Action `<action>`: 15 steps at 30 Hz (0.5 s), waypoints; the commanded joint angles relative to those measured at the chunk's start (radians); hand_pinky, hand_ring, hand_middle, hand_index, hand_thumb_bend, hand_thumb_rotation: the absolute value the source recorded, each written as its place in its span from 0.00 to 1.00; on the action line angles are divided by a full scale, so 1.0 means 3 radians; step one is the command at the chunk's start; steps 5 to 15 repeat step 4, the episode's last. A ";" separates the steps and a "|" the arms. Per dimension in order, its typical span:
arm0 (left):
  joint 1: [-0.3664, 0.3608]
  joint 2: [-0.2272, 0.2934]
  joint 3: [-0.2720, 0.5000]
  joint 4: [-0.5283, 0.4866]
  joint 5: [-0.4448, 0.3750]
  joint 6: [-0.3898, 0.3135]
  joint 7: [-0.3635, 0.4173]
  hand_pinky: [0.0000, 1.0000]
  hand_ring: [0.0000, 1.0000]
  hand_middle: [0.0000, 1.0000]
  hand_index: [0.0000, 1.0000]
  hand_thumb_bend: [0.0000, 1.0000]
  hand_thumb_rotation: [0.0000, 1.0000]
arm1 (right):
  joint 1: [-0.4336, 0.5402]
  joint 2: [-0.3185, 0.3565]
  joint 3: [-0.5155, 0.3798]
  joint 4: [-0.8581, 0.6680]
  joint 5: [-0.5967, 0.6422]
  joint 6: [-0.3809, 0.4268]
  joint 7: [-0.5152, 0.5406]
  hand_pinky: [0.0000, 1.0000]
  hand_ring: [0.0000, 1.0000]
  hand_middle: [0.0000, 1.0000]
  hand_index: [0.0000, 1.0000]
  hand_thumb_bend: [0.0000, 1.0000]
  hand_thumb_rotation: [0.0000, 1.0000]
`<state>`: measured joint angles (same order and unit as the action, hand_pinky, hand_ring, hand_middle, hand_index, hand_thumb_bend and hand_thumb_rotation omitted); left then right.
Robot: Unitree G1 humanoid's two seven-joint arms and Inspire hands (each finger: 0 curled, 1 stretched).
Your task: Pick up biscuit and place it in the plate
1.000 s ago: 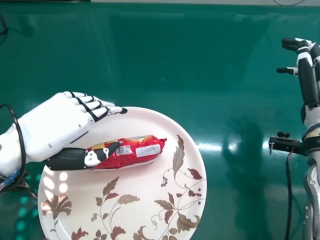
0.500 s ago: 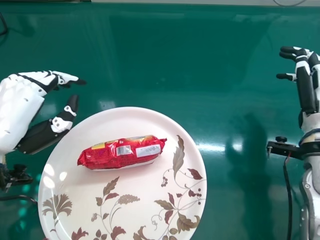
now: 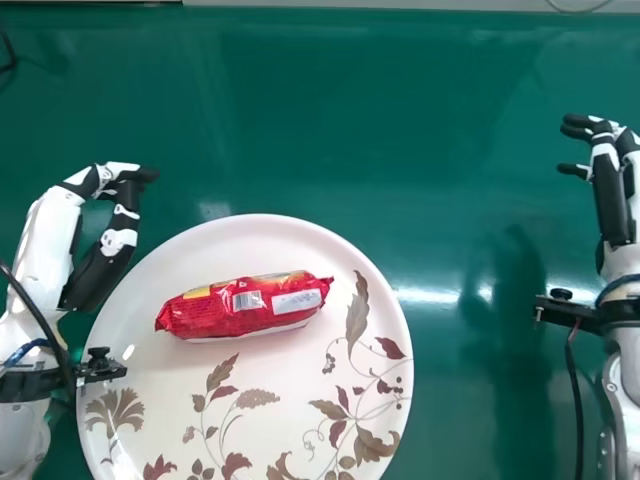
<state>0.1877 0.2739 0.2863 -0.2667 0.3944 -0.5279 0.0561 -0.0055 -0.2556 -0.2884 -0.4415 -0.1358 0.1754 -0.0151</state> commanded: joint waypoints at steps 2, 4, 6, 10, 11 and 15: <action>0.0073 -0.0100 -0.0016 0.0136 -0.0078 -0.0043 0.0154 0.51 0.61 0.66 0.66 0.38 0.41 | 0.0149 0.0039 0.0003 0.0008 -0.0088 -0.0091 -0.0079 0.64 0.75 0.78 0.75 0.40 0.49; 0.0064 -0.0125 -0.0012 0.0158 -0.0103 -0.0021 0.0188 0.51 0.61 0.65 0.66 0.37 0.41 | 0.0174 0.0067 0.0022 -0.0016 -0.0093 -0.0114 -0.0097 0.65 0.76 0.79 0.75 0.42 0.52; 0.0064 -0.0125 -0.0012 0.0158 -0.0103 -0.0021 0.0188 0.51 0.61 0.65 0.66 0.37 0.41 | 0.0174 0.0067 0.0022 -0.0016 -0.0093 -0.0114 -0.0097 0.65 0.76 0.79 0.75 0.42 0.52; 0.0064 -0.0125 -0.0012 0.0158 -0.0103 -0.0021 0.0188 0.51 0.61 0.65 0.66 0.37 0.41 | 0.0174 0.0067 0.0022 -0.0016 -0.0093 -0.0114 -0.0097 0.65 0.76 0.79 0.75 0.42 0.52; 0.0064 -0.0125 -0.0012 0.0158 -0.0103 -0.0021 0.0188 0.51 0.61 0.65 0.66 0.37 0.41 | 0.0174 0.0067 0.0022 -0.0016 -0.0093 -0.0114 -0.0097 0.65 0.76 0.79 0.75 0.42 0.52; 0.0064 -0.0125 -0.0012 0.0158 -0.0103 -0.0021 0.0188 0.51 0.61 0.65 0.66 0.37 0.41 | 0.0174 0.0067 0.0022 -0.0016 -0.0093 -0.0114 -0.0097 0.65 0.76 0.79 0.75 0.42 0.52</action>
